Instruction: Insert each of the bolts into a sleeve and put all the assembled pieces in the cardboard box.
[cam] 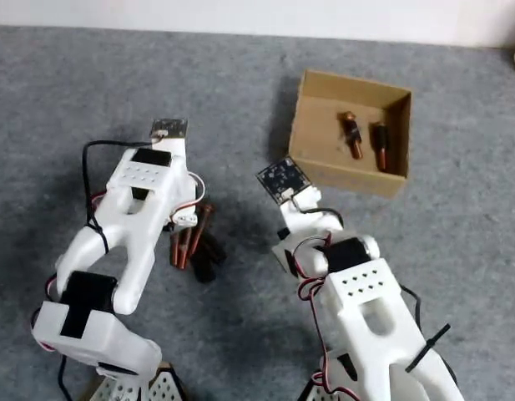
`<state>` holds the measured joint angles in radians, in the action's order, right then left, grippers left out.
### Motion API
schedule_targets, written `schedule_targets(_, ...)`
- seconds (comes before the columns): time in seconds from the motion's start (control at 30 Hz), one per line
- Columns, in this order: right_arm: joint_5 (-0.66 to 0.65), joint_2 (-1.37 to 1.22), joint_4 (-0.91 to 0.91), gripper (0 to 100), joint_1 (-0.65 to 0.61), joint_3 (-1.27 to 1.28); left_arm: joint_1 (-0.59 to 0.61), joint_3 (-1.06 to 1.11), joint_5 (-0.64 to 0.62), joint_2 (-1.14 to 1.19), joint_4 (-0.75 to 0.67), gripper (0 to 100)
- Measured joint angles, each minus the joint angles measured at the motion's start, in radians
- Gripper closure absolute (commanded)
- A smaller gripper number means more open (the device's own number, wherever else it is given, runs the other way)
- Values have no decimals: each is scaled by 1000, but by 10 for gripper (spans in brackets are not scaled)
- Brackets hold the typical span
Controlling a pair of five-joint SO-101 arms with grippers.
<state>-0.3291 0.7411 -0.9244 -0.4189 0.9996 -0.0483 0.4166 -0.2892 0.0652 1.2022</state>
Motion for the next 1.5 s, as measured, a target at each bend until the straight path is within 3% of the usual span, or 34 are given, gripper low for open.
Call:
schedule_targets(0.23,0,0,0,993,0,0,0,3,-2,0,0,800)
schedule_targets(0.5,0,5,44,993,0,44,9,57,3,0,-71,801)
schedule_targets(1.5,0,6,91,993,0,72,91,57,3,0,-110,801)
